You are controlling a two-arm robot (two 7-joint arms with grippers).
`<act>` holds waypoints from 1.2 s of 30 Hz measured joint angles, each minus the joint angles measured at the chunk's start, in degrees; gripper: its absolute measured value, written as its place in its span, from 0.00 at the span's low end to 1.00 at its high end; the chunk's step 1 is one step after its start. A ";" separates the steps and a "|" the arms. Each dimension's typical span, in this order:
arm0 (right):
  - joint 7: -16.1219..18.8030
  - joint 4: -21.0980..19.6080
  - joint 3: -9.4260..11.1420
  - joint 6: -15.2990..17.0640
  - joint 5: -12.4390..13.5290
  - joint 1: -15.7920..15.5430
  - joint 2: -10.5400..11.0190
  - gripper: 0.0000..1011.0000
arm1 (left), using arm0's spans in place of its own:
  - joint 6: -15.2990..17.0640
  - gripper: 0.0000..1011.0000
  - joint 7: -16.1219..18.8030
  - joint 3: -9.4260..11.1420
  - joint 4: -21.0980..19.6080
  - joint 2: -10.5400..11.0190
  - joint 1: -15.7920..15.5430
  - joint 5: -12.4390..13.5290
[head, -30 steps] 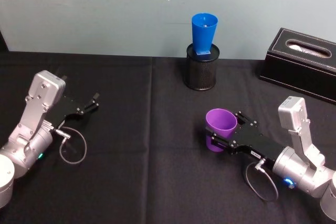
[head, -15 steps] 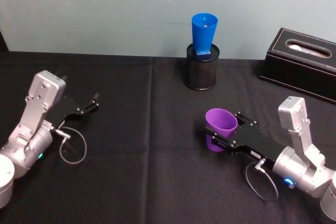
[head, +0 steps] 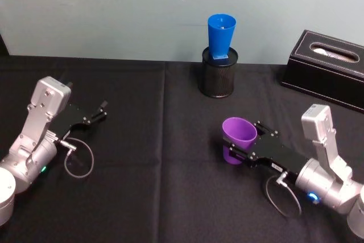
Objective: Pick up one cup with a gripper and tap it against the other cup.
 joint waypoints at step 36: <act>1.37 -16.27 -0.10 18.27 6.76 8.22 6.61 0.73 | 0.00 0.99 0.00 0.00 0.00 0.00 0.00 0.00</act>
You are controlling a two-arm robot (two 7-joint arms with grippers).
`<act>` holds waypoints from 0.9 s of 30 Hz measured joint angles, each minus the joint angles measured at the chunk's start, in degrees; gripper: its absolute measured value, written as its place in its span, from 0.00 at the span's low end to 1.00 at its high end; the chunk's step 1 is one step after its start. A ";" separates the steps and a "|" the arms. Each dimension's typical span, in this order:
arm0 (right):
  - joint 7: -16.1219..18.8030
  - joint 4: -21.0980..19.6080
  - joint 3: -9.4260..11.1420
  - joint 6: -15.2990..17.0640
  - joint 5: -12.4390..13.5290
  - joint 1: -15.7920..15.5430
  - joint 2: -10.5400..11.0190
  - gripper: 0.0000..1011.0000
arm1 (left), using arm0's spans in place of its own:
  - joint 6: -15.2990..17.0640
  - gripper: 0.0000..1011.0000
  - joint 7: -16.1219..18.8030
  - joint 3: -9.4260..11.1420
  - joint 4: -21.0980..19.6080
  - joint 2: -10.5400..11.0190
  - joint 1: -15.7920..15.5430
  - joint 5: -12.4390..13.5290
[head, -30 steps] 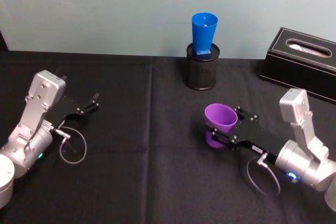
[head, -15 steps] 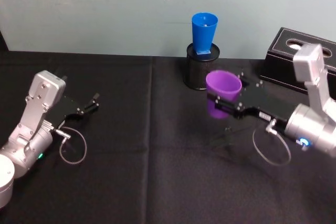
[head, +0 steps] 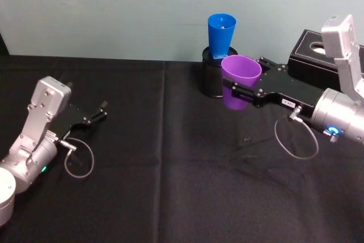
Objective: Pick up one cup with a gripper and tap it against the other cup.
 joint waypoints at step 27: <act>-0.85 -0.96 -0.89 1.35 1.36 1.24 0.78 0.73 | 0.00 0.99 0.00 0.00 0.00 0.00 0.00 0.00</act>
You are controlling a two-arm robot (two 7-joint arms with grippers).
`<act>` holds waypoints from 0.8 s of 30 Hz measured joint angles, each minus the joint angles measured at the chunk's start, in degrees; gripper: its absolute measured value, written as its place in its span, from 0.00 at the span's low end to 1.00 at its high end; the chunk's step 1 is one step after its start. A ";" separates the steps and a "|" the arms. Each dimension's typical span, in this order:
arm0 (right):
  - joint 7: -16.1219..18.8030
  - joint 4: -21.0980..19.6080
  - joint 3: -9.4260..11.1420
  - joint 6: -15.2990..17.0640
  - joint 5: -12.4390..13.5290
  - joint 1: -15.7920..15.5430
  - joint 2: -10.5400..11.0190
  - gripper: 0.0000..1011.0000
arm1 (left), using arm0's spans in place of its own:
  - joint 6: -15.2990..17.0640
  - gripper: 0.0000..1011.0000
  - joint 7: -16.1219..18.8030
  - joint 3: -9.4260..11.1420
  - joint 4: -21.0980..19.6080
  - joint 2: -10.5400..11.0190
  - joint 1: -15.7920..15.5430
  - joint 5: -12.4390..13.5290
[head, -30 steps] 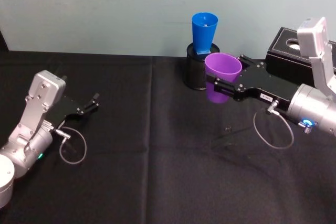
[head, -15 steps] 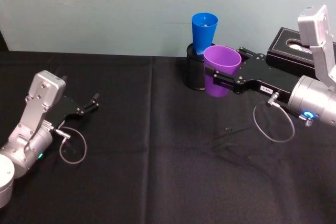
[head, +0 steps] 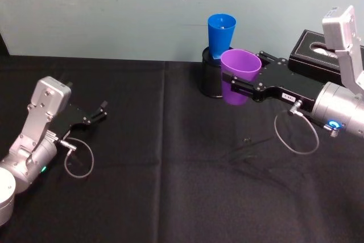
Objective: Pick up one cup with a gripper and tap it against the other cup.
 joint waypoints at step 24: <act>0.01 0.07 0.07 0.00 -0.16 0.00 -0.06 0.73 | 0.00 0.99 0.00 0.00 0.00 0.00 0.00 0.00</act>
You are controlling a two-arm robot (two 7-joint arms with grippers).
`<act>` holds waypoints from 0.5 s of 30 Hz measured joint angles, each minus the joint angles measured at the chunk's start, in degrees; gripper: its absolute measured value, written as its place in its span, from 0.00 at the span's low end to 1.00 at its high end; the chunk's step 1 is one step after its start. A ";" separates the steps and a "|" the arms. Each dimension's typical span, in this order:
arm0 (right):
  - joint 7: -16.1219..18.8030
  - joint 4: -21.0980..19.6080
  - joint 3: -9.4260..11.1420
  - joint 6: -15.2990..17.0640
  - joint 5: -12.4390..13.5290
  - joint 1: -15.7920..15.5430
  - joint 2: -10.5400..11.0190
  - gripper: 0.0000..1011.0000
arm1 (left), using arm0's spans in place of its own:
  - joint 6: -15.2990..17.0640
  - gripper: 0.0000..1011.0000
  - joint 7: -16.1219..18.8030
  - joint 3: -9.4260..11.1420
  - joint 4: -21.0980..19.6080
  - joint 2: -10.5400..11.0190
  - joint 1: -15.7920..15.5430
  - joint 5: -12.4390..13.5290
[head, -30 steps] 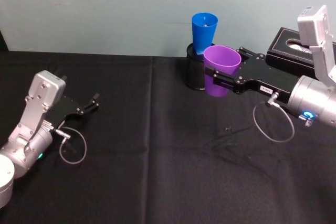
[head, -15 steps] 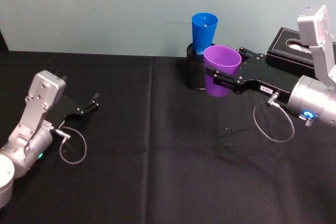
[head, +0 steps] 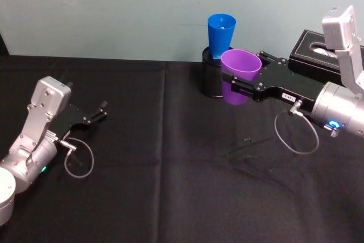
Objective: Pick up one cup with a gripper and tap it against the other cup.
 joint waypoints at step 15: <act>0.00 0.00 0.00 0.00 0.01 0.00 0.00 0.73 | 0.00 0.99 0.00 0.00 0.00 0.00 0.00 0.00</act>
